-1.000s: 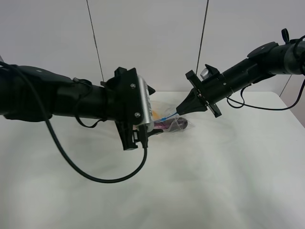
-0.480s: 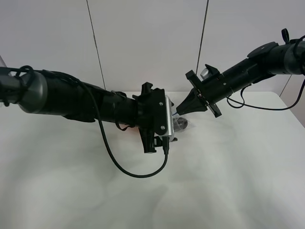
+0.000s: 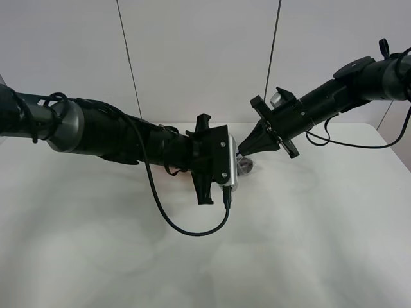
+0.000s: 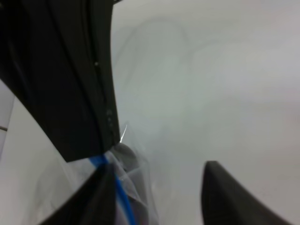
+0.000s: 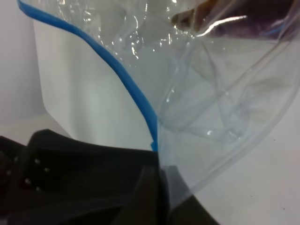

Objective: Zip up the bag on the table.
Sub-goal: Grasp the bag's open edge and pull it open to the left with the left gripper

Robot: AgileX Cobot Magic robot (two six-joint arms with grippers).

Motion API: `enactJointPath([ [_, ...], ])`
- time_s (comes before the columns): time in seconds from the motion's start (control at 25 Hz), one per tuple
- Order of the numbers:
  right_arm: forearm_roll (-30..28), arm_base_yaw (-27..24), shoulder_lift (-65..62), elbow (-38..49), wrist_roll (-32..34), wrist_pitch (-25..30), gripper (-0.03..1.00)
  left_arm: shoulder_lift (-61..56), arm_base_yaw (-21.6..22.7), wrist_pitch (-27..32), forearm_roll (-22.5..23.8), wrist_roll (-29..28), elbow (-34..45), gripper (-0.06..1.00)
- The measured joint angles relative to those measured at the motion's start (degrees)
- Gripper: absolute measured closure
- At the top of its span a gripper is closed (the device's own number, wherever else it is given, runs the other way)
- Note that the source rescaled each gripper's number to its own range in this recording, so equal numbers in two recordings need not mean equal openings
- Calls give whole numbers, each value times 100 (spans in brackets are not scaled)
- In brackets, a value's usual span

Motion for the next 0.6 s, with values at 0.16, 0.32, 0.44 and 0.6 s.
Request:
enactJointPath([
  [0.16,0,0,0,0,0,-26,96,26,0,-252,0,127,0,60],
  [0.32,0,0,0,0,0,-26,96,118,0,-370,0,139,-7,61],
  [0.44,0,0,0,0,0,-26,96,199,0,-359,0,101,-50,61],
  [0.6,0,0,0,0,0,-26,96,217,0,-359,0,8,-70,61],
])
